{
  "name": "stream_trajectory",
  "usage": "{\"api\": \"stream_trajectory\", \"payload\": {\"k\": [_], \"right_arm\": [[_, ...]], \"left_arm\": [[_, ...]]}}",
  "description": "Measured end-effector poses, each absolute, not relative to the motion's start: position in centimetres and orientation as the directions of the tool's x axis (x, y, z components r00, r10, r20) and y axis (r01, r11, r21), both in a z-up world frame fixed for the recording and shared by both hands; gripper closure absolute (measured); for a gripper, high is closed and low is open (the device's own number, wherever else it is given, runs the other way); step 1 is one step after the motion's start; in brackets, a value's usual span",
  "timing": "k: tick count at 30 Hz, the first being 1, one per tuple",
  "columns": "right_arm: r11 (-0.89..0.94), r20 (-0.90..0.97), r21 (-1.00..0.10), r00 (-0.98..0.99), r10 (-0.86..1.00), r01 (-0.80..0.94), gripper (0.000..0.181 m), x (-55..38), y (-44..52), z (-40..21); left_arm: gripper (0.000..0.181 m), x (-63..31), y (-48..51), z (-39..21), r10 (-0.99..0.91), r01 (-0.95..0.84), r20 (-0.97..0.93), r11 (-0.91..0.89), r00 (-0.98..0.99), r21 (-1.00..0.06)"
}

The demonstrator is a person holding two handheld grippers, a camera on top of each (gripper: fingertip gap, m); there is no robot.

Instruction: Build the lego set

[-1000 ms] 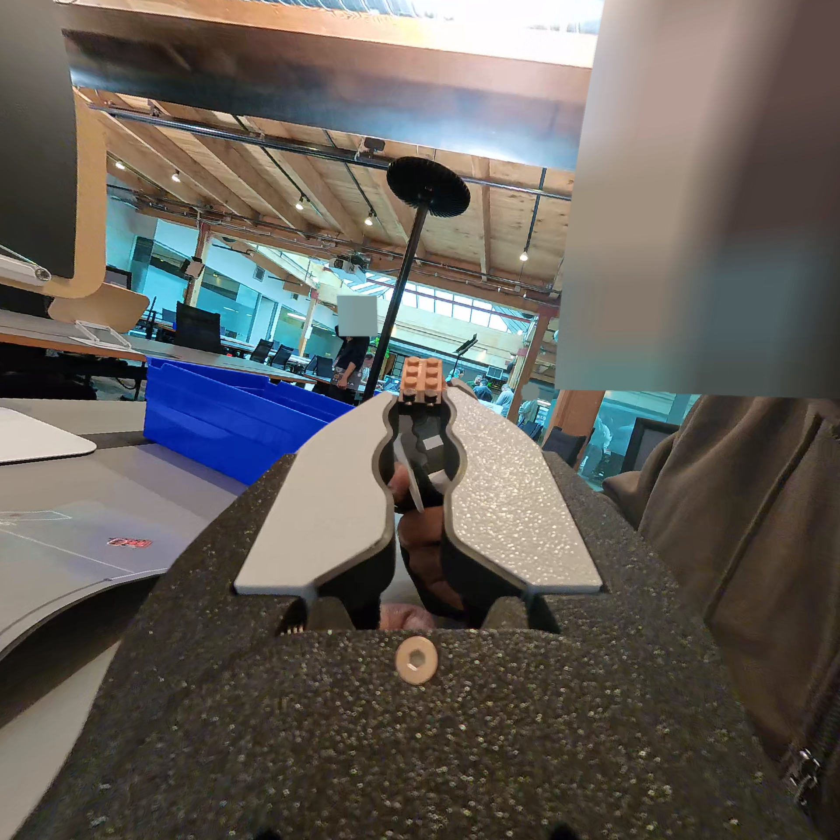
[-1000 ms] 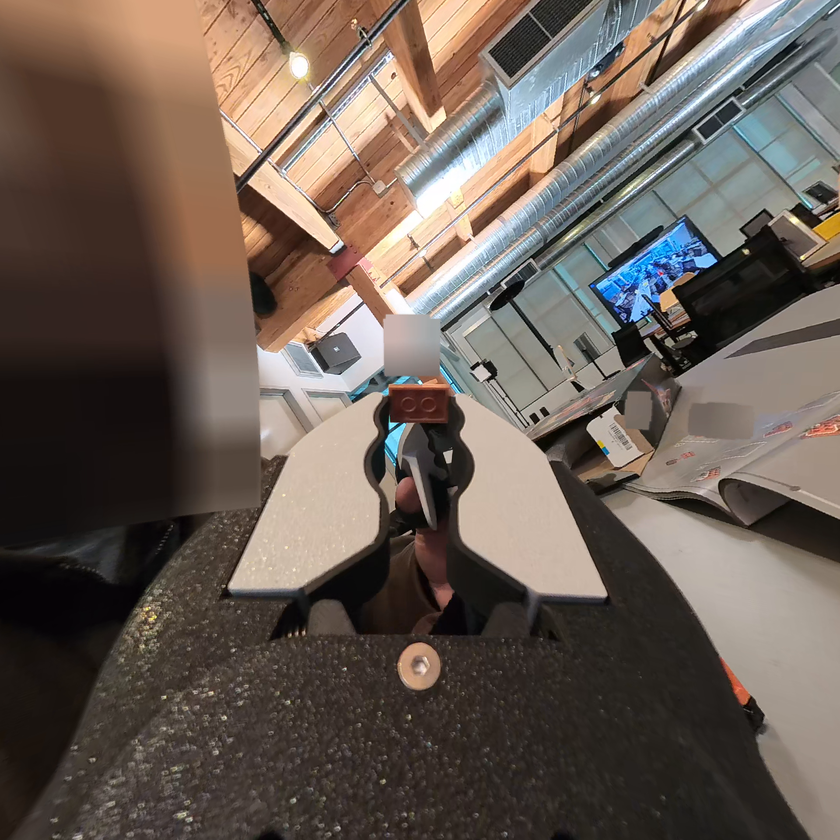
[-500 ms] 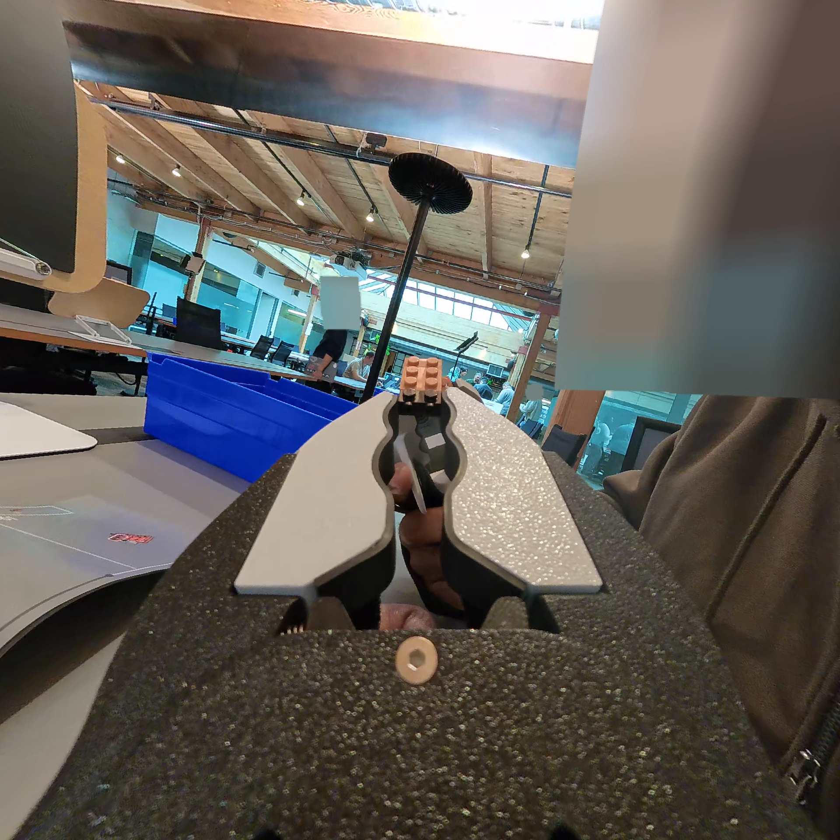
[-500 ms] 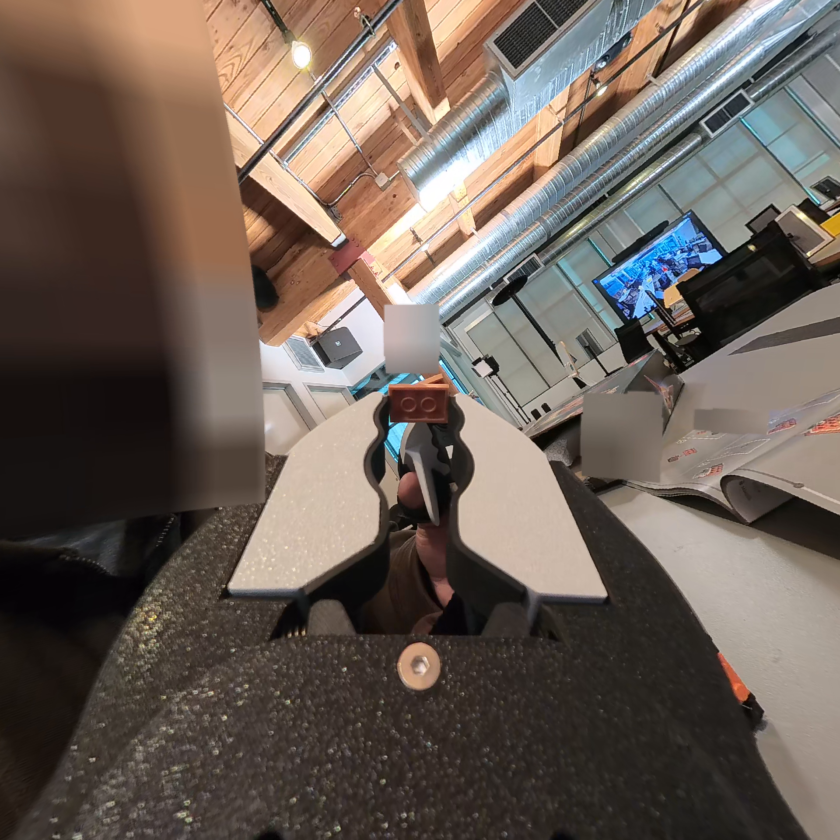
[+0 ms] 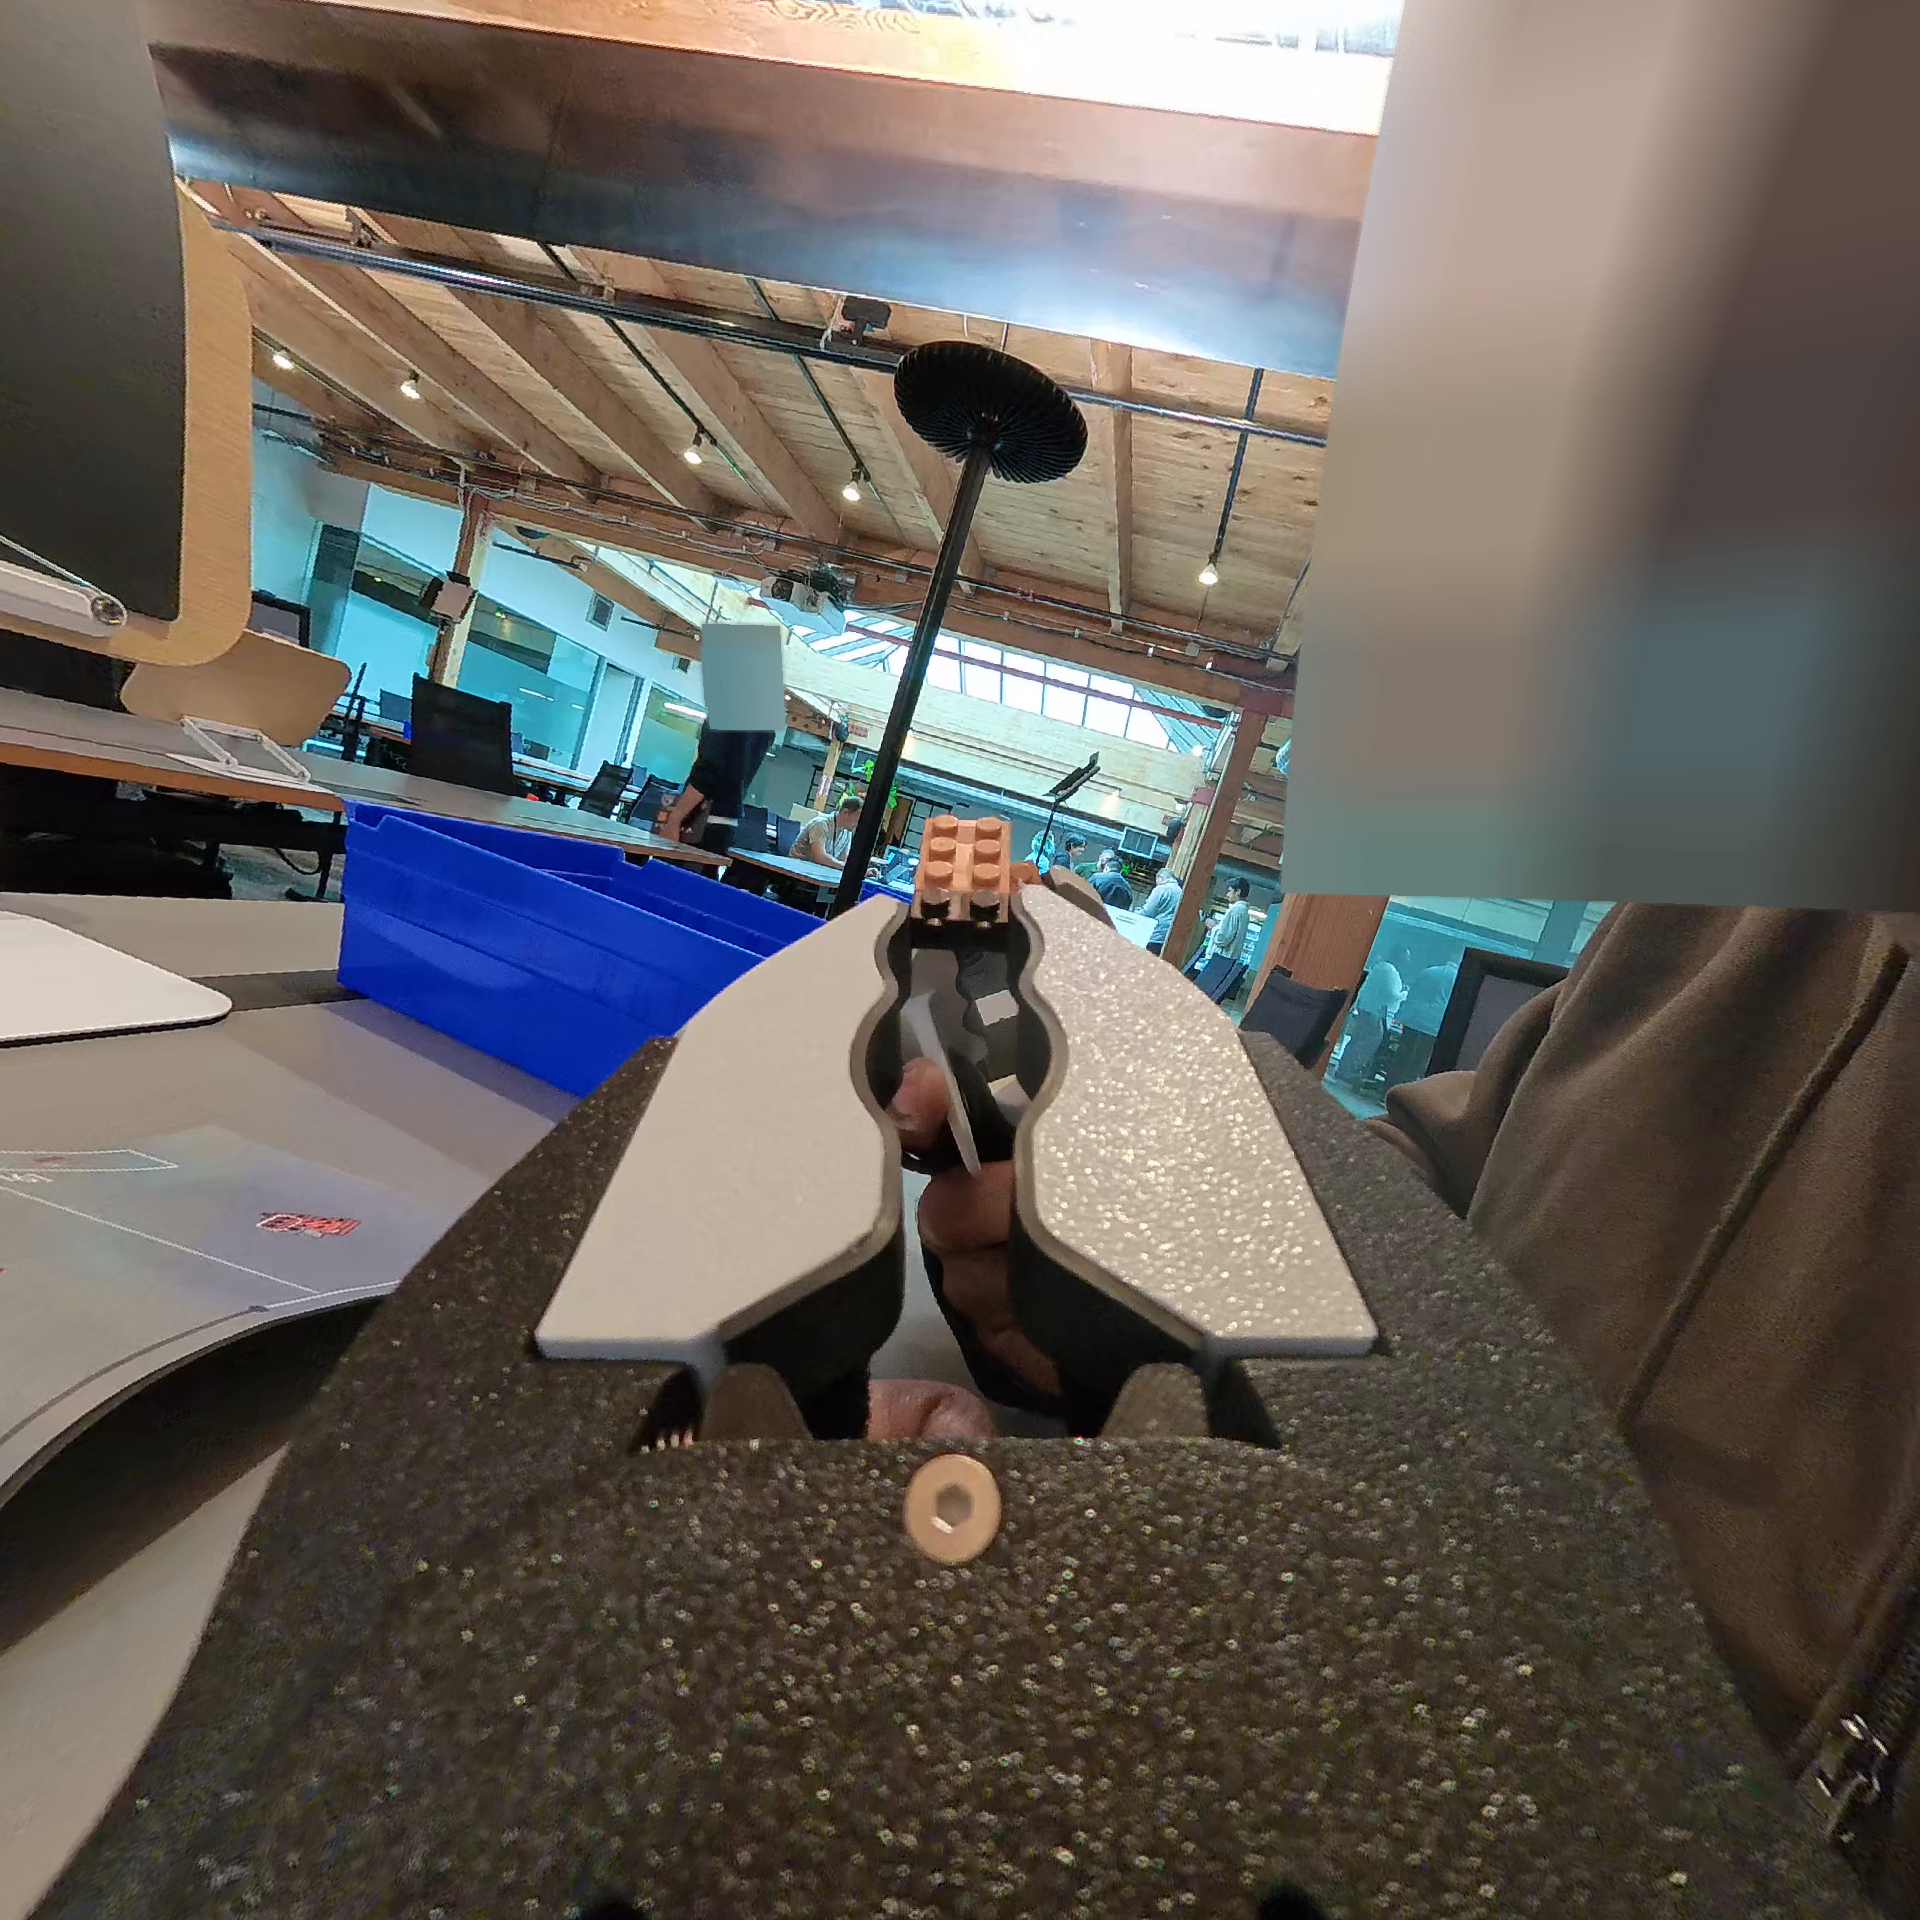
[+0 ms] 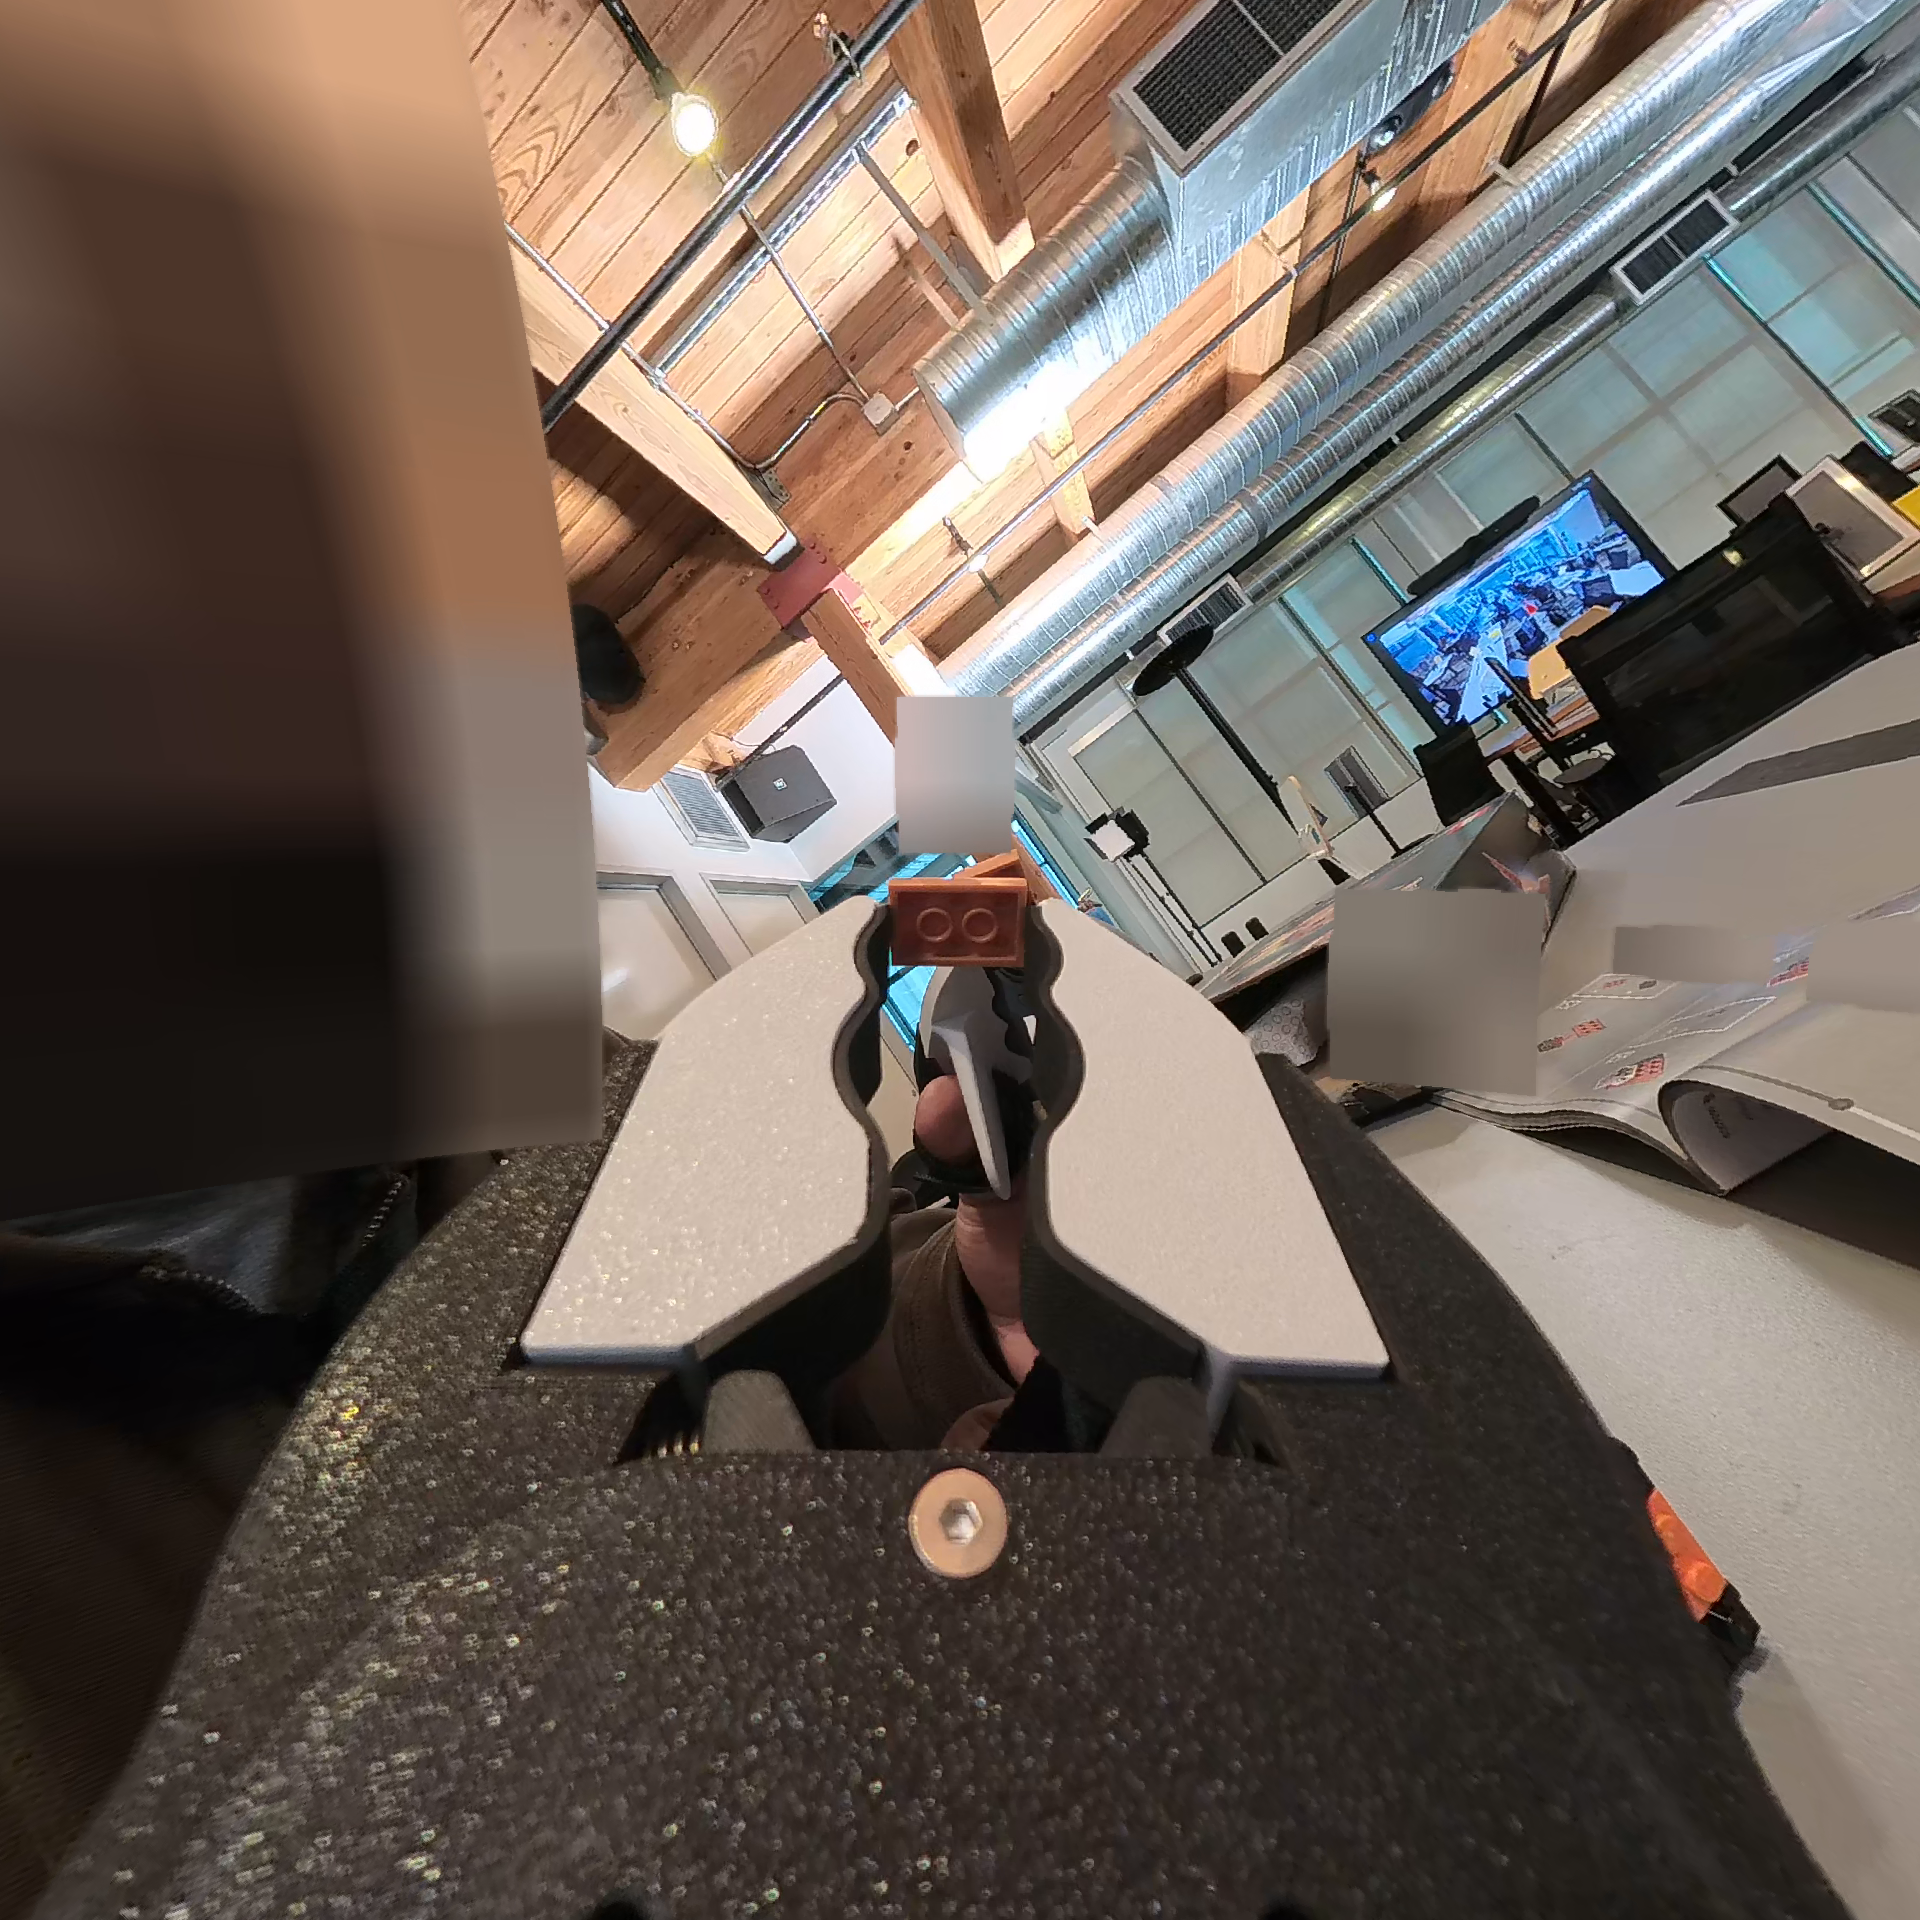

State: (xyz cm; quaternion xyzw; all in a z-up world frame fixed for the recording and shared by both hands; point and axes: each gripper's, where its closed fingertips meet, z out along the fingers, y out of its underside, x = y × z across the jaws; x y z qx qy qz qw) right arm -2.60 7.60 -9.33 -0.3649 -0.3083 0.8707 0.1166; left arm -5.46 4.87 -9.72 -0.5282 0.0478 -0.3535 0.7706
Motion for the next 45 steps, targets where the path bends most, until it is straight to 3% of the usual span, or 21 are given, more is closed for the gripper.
{"api": "stream_trajectory", "payload": {"k": [10,20,45], "right_arm": [[-0.794,-0.579,-0.606,-0.714,0.393,0.054,0.157,-2.8,7.1,-9.7],[-0.794,-0.561,-0.607,-0.723,0.403,0.029,0.157,-3.1,6.5,-9.4],[-0.769,-0.527,-0.634,-0.684,0.505,-0.08,0.157,-3.5,6.4,-9.3]], "left_arm": [[0.164,-4.4,5.5,-10.4,-0.578,0.447,0.278,0.17,0.767,-0.878],[0.164,-4.2,5.9,-10.4,-0.648,0.673,0.485,0.059,0.588,-0.737],[0.164,-3.2,6.4,-10.9,-0.648,0.743,0.555,0.026,0.522,-0.669]]}}
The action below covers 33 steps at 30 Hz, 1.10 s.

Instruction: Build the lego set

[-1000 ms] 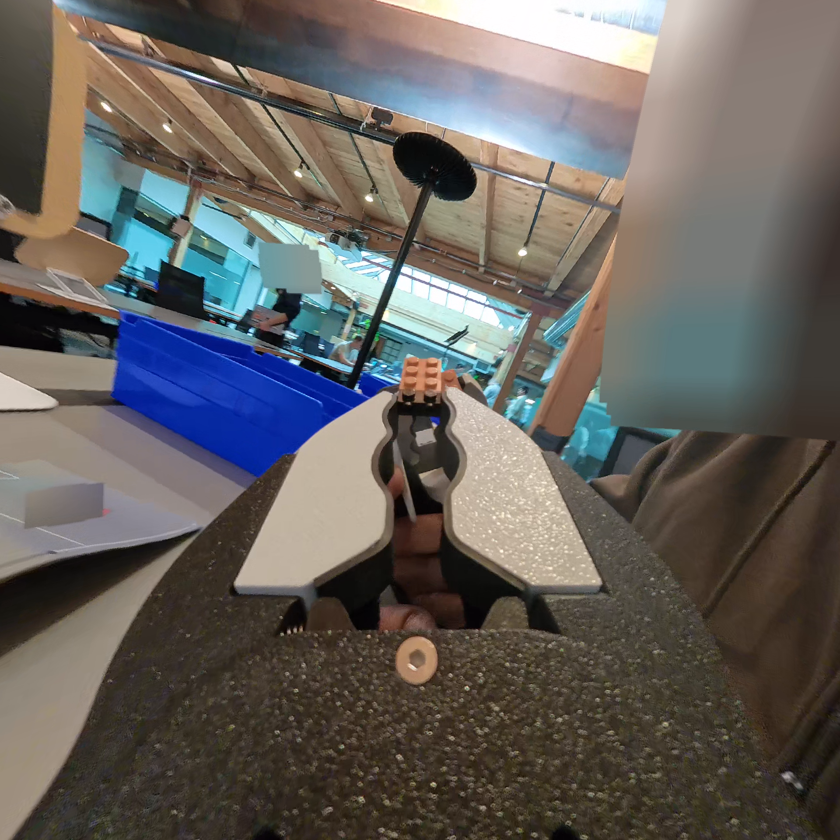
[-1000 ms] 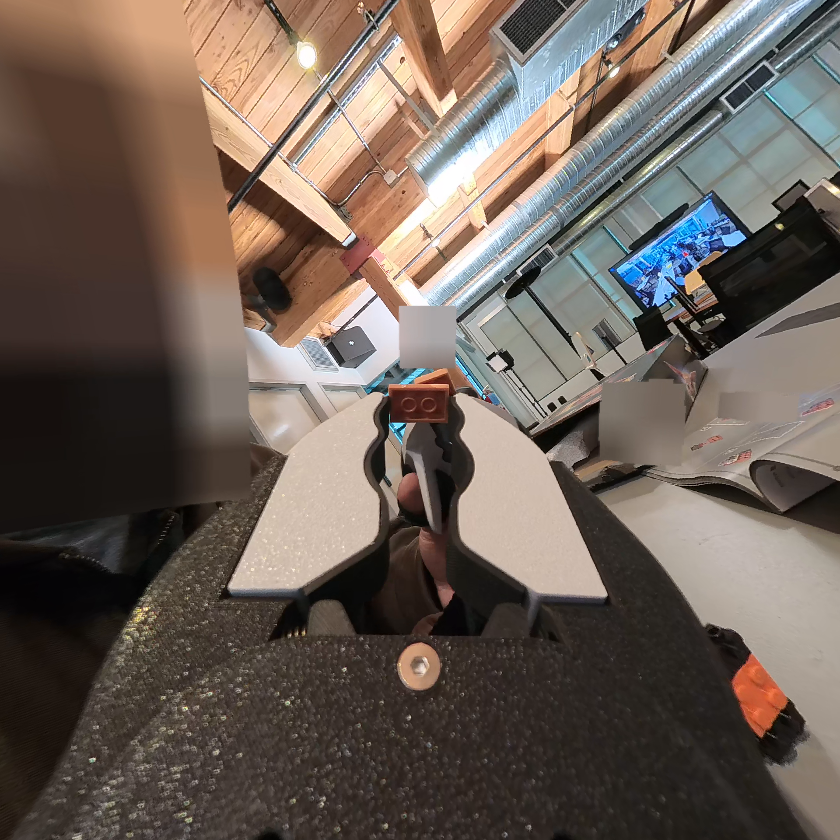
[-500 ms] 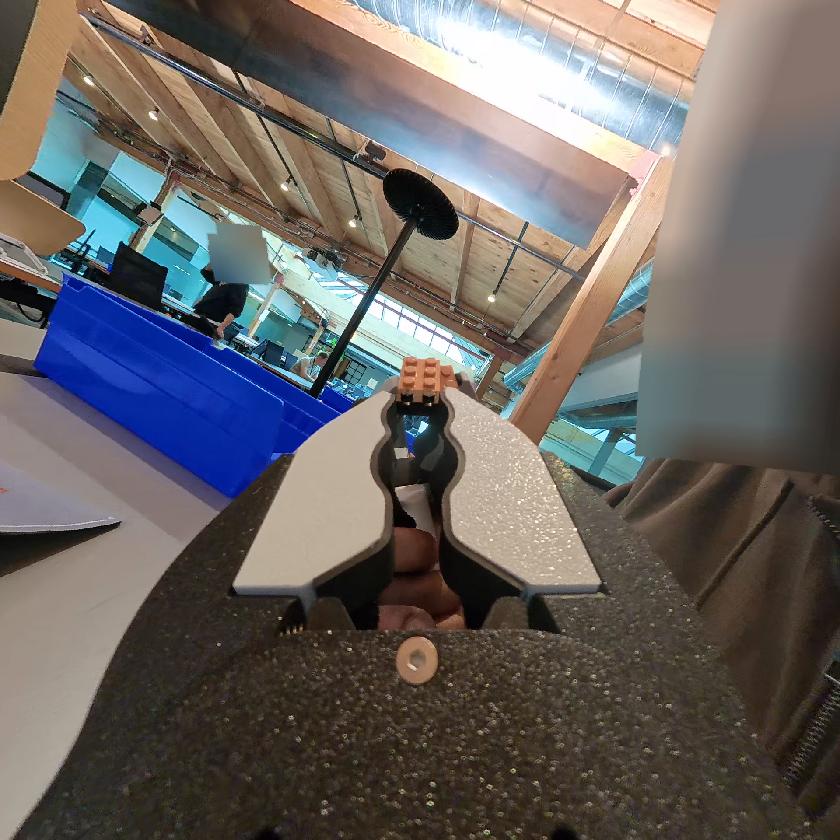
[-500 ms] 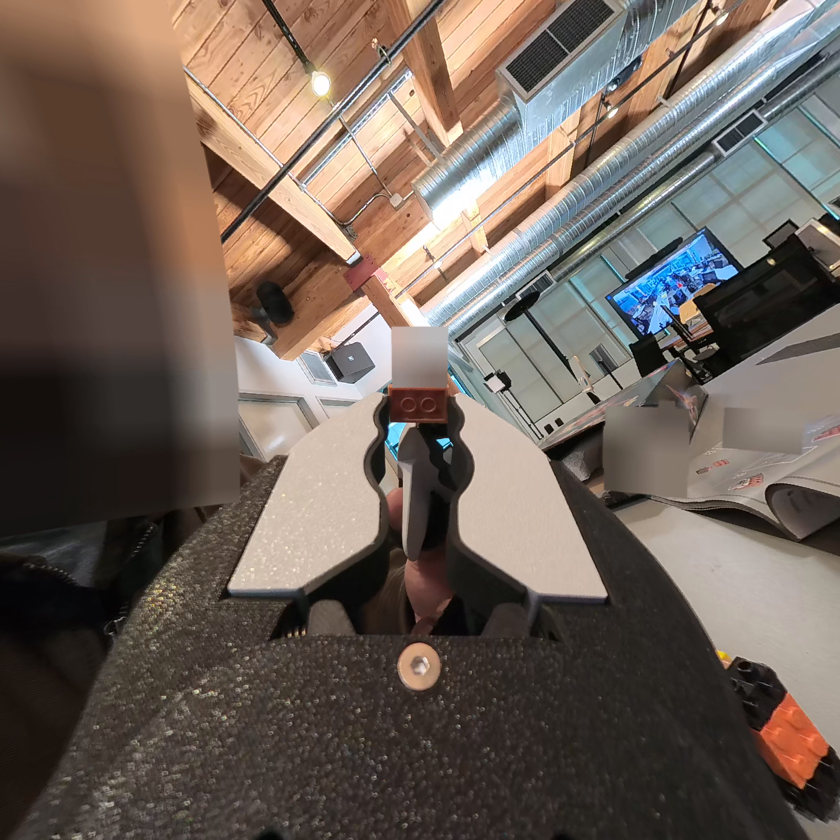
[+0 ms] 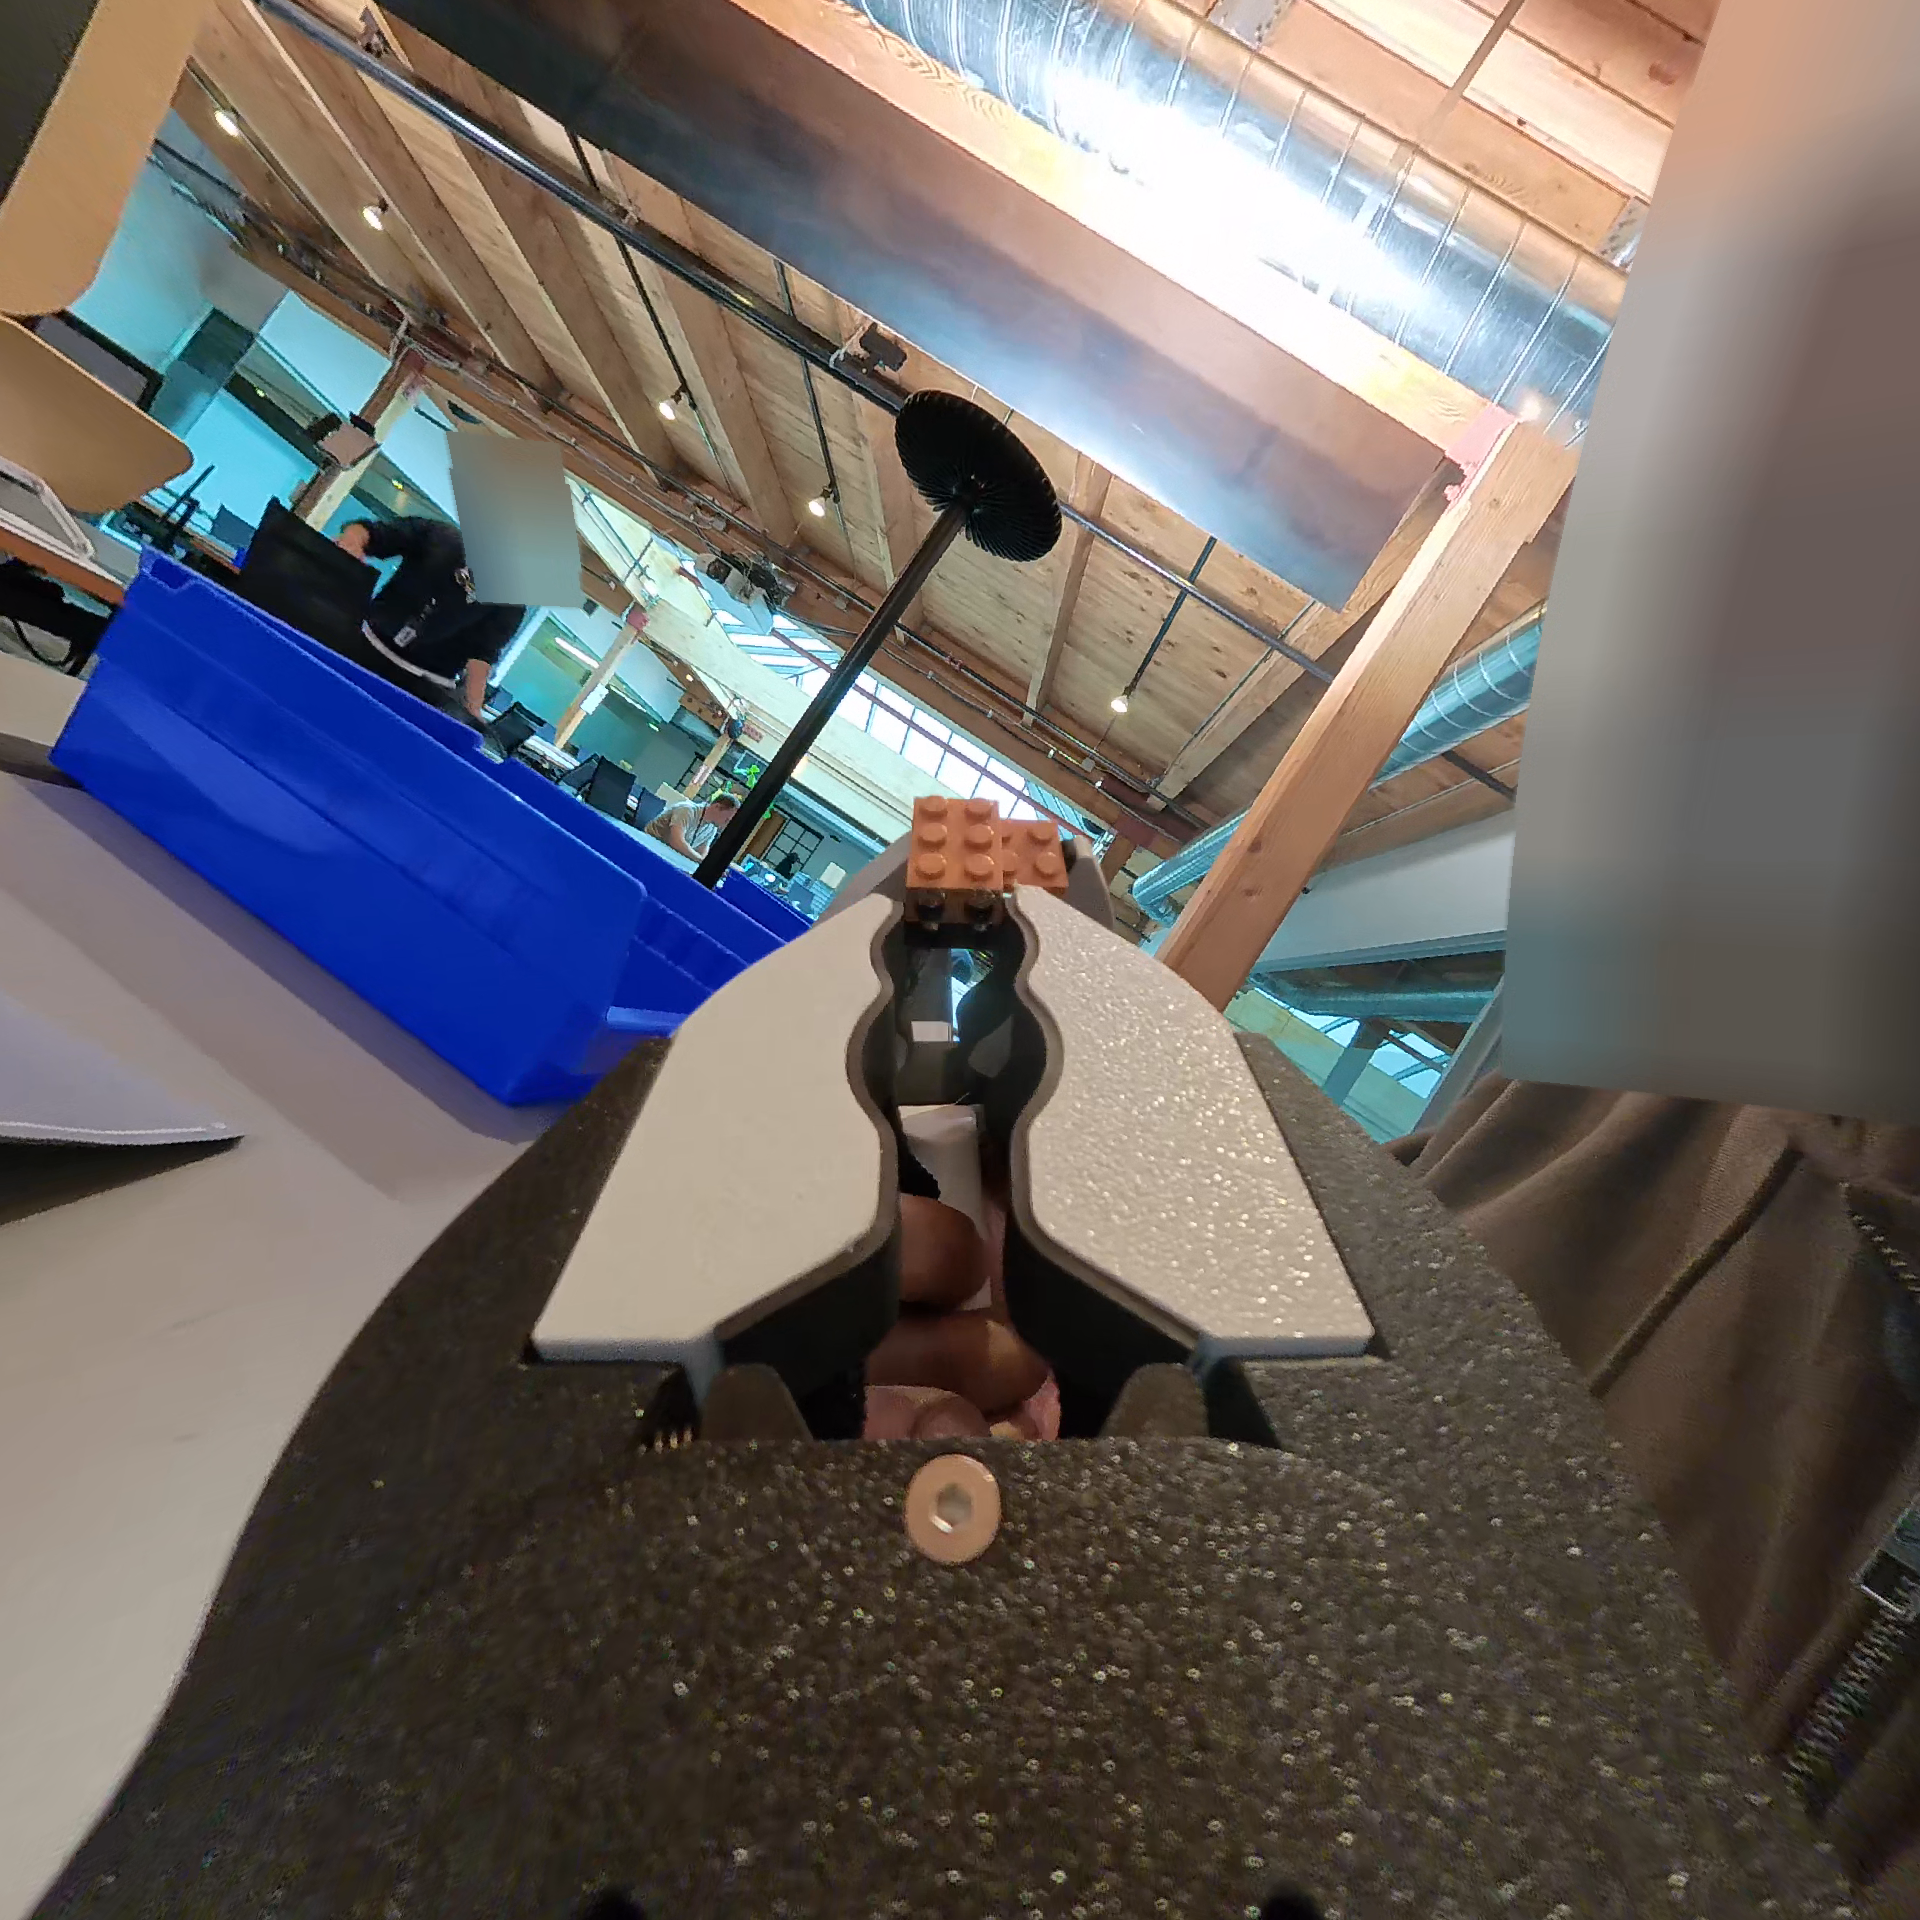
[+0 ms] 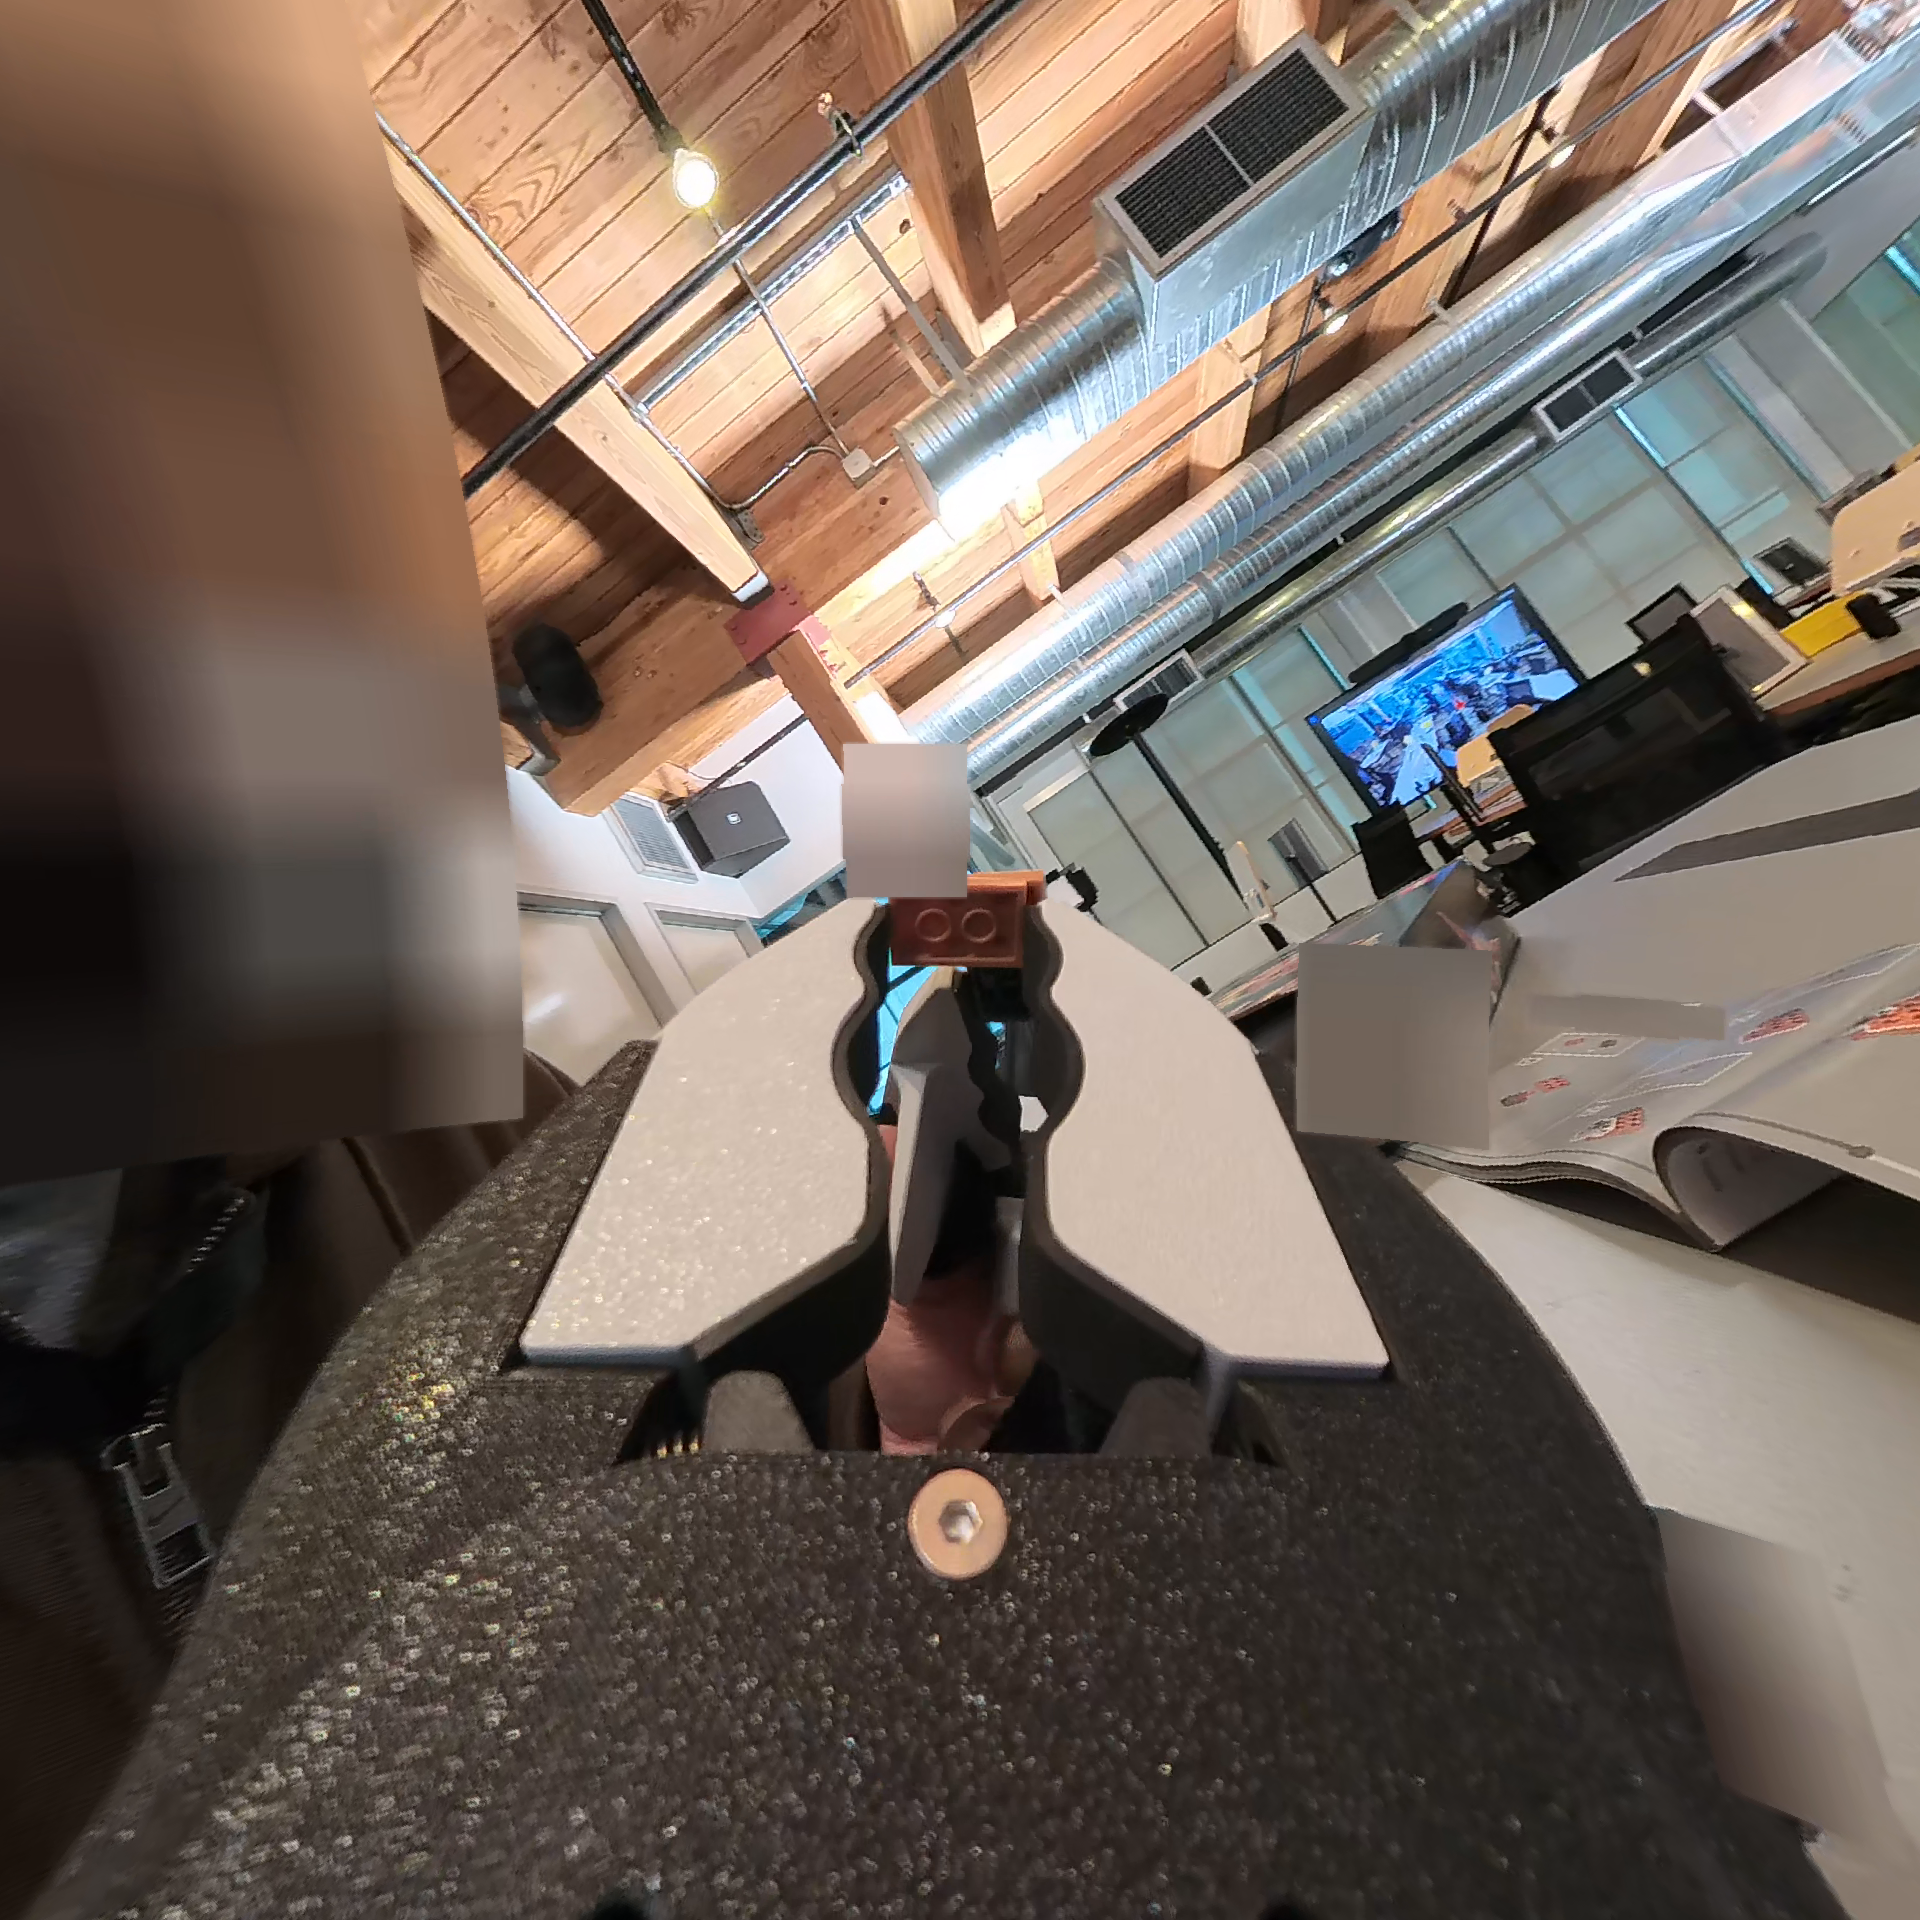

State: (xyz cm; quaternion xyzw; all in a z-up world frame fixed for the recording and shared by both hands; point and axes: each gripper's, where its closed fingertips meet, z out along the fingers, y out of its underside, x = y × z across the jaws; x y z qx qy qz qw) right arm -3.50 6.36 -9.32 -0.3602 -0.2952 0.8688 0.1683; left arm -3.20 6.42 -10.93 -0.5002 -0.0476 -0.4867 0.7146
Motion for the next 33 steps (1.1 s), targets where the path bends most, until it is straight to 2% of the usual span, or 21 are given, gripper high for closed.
{"api": "stream_trajectory", "payload": {"k": [14,33], "right_arm": [[-0.766,-0.533,-0.636,-0.664,0.524,-0.094,0.157,-3.6,6.6,-9.6],[-0.753,-0.527,-0.654,-0.677,0.514,-0.063,0.157,-3.5,6.4,-9.8]], "left_arm": [[0.164,-2.3,6.4,-11.1,-0.627,0.62,0.451,0.065,0.635,-0.782],[0.164,-2.2,6.3,-11.4,-0.653,0.59,0.438,0.016,0.617,-0.807]]}}
